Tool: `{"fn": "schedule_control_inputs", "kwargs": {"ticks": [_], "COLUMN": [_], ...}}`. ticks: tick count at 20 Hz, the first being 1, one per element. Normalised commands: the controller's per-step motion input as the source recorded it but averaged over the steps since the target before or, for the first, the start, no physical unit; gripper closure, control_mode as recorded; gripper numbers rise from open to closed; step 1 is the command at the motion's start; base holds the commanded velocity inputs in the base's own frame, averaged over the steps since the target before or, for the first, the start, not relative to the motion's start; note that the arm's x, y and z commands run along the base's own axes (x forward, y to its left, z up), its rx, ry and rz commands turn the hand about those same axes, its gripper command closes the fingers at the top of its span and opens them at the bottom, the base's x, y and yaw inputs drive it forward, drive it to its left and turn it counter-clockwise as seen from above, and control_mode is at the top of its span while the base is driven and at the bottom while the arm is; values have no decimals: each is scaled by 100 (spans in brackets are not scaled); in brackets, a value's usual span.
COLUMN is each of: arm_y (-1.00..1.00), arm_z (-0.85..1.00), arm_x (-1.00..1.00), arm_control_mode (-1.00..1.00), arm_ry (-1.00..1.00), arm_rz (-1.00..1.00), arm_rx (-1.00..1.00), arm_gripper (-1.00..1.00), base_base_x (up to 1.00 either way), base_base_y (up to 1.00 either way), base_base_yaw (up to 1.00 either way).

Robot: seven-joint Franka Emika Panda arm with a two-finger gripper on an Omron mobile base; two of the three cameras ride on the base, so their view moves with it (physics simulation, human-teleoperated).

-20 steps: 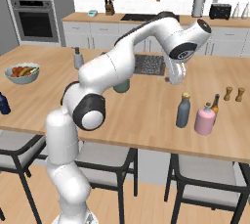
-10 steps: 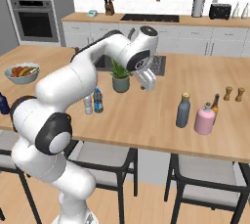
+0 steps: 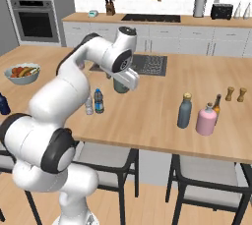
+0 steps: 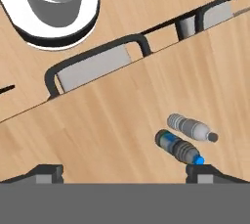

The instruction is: Move the plastic bottles in the middle to the plastics group, and the glass bottles in the middle to the glass group.

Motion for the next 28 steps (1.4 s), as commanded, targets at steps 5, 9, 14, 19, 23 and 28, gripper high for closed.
{"fn": "schedule_control_inputs", "kwargs": {"ticks": [5, 9, 14, 19, 23, 28], "arm_y": [100, 100, 68, 1, 19, 11], "arm_z": [0, 0, 0, -24, -94, -32], "arm_x": [-11, 0, 41, 75, 43, 22], "arm_control_mode": [-100, -100, -100, -100, -100, -100], "arm_ry": [2, 9, 12, 6, 9, 0], "arm_rz": [37, 40, 29, 0, 0, 0], "arm_rx": [-17, -23, -16, 0, 0, -2], "arm_gripper": [-100, -100, -100, -100, -100, -100], "base_base_x": [0, 0, 0, 0, 0, 0], "base_base_y": [0, 0, 0, 0, 0, 0], "base_base_yaw": [0, 0, 0, 0, 0, 0]}}
